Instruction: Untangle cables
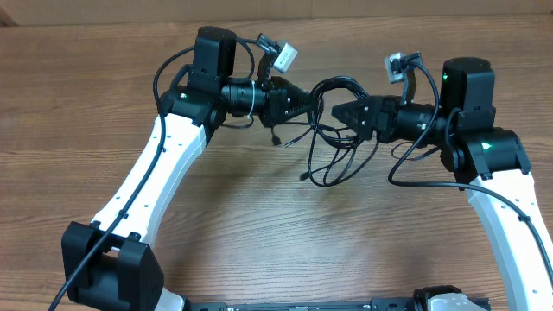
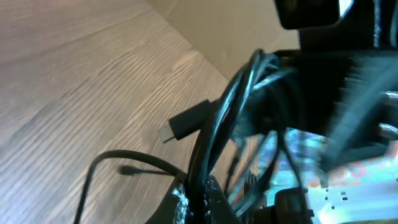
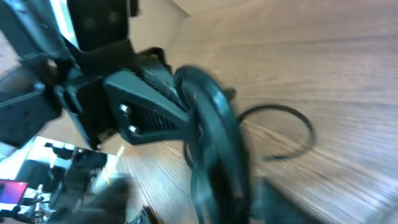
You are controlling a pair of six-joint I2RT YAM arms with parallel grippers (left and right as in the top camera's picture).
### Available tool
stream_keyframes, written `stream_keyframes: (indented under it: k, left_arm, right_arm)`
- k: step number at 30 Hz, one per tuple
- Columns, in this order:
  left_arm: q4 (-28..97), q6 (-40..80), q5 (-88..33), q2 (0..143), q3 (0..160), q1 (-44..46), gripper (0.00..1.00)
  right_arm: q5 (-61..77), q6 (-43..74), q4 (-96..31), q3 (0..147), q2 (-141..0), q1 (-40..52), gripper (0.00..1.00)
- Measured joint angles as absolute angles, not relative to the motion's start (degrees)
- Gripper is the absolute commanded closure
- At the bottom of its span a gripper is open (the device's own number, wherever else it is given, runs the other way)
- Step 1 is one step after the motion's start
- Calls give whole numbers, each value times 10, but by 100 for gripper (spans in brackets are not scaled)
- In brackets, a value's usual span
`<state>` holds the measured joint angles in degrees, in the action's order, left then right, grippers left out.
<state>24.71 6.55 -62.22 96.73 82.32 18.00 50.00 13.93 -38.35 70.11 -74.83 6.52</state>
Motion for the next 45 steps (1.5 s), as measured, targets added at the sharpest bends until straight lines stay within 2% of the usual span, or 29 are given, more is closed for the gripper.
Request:
stream_keyframes:
  k: [8, 10, 13, 15, 19, 24, 28, 31, 33, 36, 37, 45]
  left_arm:
    - [375, 45, -535, 967, 825, 180, 96]
    - [391, 33, -511, 967, 825, 180, 96]
    - [391, 28, -503, 967, 825, 180, 96]
    - [391, 27, -503, 967, 825, 180, 96]
    - [390, 26, -503, 967, 825, 180, 96]
    - [366, 25, -524, 967, 825, 180, 96]
    - [344, 25, -549, 967, 825, 180, 96]
    - [343, 25, -557, 967, 825, 180, 96]
    - [343, 25, -560, 967, 825, 180, 96]
    - [343, 25, -560, 967, 825, 180, 96]
    - [343, 25, -560, 967, 825, 180, 96]
    - [343, 33, -548, 967, 825, 180, 96]
  right_arm:
    - [431, 76, -460, 701, -748, 65, 0]
    - [385, 66, -478, 701, -748, 65, 16]
    - [356, 45, -502, 701, -748, 65, 22]
    - [343, 8, -529, 701, -748, 65, 42]
    - [336, -20, -540, 701, -748, 65, 60]
    - [334, -36, -540, 701, -748, 65, 64]
    - [335, -42, -540, 701, -748, 65, 78]
    - [335, -43, -540, 701, -748, 65, 72]
    - [335, -45, -540, 701, -748, 65, 74]
    - [335, -47, -540, 701, -748, 65, 94]
    - [334, -46, -541, 701, -748, 65, 96]
    - [335, -47, -553, 701, -748, 65, 96]
